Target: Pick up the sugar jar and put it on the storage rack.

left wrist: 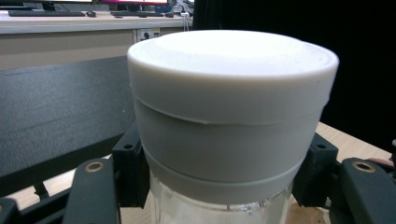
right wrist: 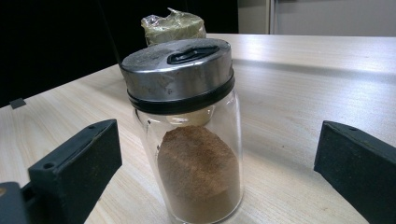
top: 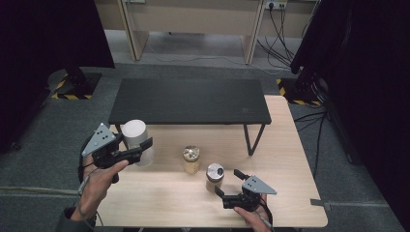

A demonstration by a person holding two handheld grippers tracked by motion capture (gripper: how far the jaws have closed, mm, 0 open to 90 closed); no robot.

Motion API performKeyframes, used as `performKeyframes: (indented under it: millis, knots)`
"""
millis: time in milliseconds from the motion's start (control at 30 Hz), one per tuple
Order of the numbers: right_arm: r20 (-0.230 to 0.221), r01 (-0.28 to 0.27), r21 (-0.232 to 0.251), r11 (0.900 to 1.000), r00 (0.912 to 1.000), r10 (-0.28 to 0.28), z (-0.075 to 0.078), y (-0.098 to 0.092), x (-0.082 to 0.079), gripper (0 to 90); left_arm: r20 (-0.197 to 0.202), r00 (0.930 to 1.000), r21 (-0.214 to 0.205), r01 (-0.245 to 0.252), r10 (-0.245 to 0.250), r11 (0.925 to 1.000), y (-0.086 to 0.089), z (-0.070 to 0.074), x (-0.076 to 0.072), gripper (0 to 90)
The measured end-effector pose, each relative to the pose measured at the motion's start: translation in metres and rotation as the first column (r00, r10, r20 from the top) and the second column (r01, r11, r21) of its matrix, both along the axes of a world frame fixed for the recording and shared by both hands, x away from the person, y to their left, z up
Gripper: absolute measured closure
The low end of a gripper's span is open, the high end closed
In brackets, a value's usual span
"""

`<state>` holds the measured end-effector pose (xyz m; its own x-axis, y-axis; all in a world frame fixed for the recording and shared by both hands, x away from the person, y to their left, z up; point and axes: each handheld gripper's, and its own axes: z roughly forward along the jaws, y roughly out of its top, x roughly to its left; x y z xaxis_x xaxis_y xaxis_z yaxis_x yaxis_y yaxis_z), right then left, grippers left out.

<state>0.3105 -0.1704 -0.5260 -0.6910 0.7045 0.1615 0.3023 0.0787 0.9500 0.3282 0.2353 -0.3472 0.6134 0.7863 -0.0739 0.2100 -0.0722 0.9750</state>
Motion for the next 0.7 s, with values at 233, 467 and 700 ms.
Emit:
performKeyframes:
  millis: [233, 467, 700]
  knots:
    - [0.001, 0.000, 0.000, 1.0000, 1.0000, 0.000, 0.000, 0.000, 0.000, 0.8, 0.006, 1.0000, 0.014, -0.002, 0.002, 0.9999, -0.001, 0.013, 0.005, 34.9]
    - [0.000, 0.000, 0.001, 1.0000, 1.0000, 0.000, 0.000, 0.000, 0.000, 0.8, 0.005, 1.0000, 0.014, 0.000, 0.000, 0.9999, -0.003, 0.023, 0.012, 34.9]
    - [0.001, 0.000, 0.001, 1.0000, 1.0000, 0.000, 0.000, 0.000, 0.000, 0.8, 0.004, 1.0000, 0.022, -0.004, 0.004, 0.9998, -0.006, 0.034, 0.019, 34.9]
